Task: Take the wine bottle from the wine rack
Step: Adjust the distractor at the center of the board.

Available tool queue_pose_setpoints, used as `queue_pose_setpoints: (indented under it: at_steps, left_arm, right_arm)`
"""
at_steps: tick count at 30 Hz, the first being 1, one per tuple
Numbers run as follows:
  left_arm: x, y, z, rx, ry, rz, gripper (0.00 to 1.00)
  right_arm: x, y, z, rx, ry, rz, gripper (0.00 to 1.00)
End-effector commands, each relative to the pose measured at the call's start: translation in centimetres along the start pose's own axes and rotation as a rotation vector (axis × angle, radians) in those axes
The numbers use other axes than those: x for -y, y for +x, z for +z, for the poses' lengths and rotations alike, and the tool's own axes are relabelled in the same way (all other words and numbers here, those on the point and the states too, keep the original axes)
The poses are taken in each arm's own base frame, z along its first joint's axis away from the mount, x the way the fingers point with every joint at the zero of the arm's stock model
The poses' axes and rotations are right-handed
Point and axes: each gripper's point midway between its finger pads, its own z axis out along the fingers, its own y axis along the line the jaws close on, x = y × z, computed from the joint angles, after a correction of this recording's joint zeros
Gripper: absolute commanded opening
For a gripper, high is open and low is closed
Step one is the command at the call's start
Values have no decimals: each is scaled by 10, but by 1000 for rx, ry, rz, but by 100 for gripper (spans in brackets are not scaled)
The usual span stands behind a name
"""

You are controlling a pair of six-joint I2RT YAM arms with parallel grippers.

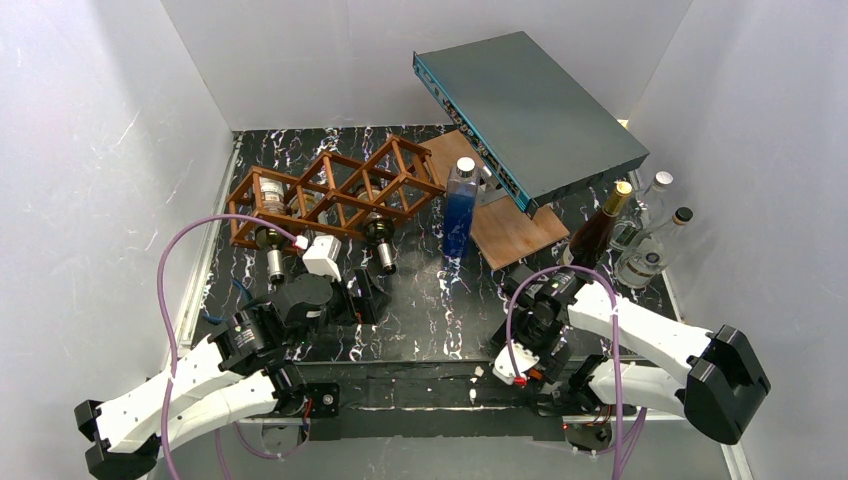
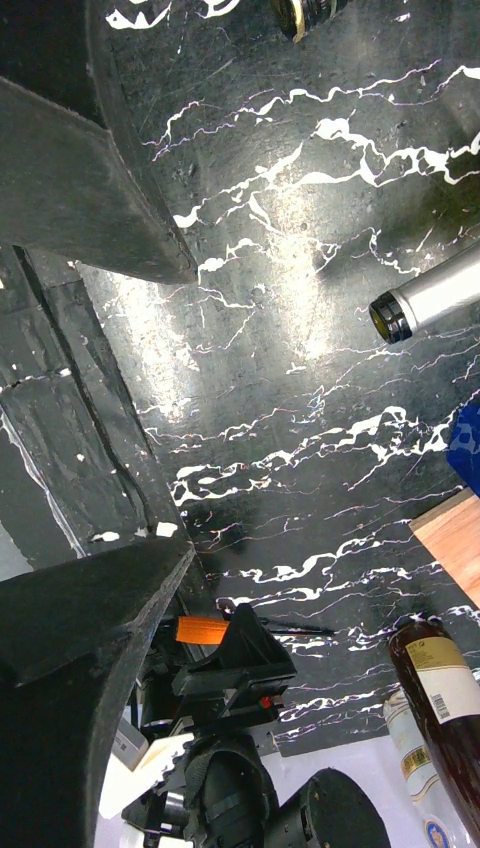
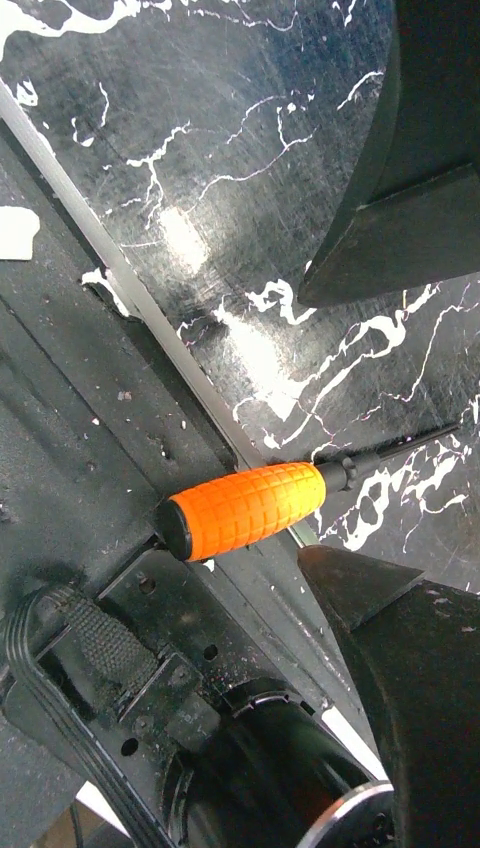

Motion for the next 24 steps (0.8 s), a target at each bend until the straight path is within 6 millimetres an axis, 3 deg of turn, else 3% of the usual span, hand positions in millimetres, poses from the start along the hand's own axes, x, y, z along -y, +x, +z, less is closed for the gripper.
queue_pose_setpoints:
  at_steps: [1, 11, 24]
  left_arm:
    - [-6, 3, 3, 1, -26, 4, 98]
    - [-4, 4, 5, -1, -21, -2, 98]
    - [-3, 3, 4, -4, -19, -3, 98]
  right_arm:
    - [2, 6, 4, -30, 30, -6, 98]
    - [-9, 9, 23, -22, 36, 23, 98]
    - [24, 20, 28, -53, 178, 76, 79]
